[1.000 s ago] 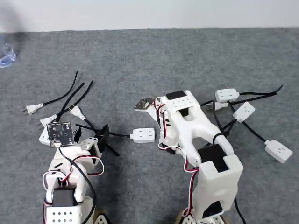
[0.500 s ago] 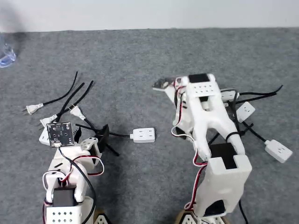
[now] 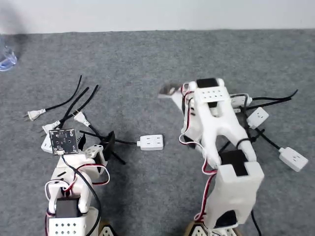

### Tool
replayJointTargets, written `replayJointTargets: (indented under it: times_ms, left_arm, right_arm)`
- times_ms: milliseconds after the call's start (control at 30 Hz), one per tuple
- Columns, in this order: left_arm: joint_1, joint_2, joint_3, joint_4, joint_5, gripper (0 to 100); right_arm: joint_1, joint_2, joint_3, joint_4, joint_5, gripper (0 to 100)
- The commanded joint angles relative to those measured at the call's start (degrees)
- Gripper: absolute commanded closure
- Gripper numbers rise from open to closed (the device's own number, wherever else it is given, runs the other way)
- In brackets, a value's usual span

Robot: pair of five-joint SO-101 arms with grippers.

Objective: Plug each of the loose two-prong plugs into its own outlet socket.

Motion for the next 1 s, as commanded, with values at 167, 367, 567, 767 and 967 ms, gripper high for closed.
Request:
replayJointTargets:
  times_ms: [167,367,567,767,967]
  left_arm:
    - [0.2,-0.4,-0.3,-1.6,-1.0,71]
    - [0.3,-0.4,-0.3,-1.6,-1.0,71]
    - [0.3,-0.4,-0.3,-1.6,-1.0,71]
    - [0.3,-0.4,-0.3,-1.6,-1.0,71]
    - [0.3,-0.4,-0.3,-1.6,-1.0,71]
  right_arm:
    - [-1.3,7.7,-4.8,-1.4,7.6,98.9]
    - [-1.4,8.0,-12.2,-1.3,7.6,81.2]
    - [-1.3,8.2,-12.6,-1.5,9.8,72.6]
    - [-1.2,8.0,-14.5,-1.1,9.8,83.1]
    - [-0.1,8.6,-14.2,-5.9,9.8,98.7]
